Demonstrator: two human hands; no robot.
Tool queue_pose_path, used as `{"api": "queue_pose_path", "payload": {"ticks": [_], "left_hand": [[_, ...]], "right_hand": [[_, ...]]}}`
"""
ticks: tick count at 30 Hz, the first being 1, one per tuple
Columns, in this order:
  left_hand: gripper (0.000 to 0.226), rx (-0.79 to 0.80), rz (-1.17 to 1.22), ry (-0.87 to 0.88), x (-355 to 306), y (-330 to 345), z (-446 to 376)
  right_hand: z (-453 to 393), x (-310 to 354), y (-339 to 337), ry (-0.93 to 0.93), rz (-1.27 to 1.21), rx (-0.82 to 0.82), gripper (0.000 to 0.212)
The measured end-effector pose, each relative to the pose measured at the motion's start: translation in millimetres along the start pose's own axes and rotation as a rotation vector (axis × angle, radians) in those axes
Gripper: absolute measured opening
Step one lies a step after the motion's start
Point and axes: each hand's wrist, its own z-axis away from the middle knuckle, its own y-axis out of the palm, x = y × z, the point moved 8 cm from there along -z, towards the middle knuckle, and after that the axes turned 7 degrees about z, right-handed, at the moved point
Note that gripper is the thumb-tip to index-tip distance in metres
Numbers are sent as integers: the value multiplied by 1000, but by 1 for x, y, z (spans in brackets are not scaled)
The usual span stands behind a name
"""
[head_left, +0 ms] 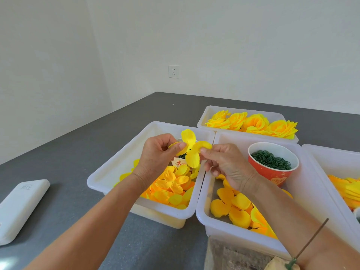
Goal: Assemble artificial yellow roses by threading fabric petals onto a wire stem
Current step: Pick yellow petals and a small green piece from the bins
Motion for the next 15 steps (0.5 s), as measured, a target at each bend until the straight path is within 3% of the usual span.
{"api": "queue_pose_path", "payload": {"ticks": [4, 9, 15], "left_hand": [[27, 54, -20, -2, 1, 4, -1], [34, 191, 64, -33, 3, 17, 3], [11, 285, 76, -23, 1, 26, 5]], "right_hand": [[0, 10, -8, -100, -47, -91, 15], [3, 16, -19, -207, 164, -210, 24], [10, 31, -9, -422, 472, -275, 31]]}}
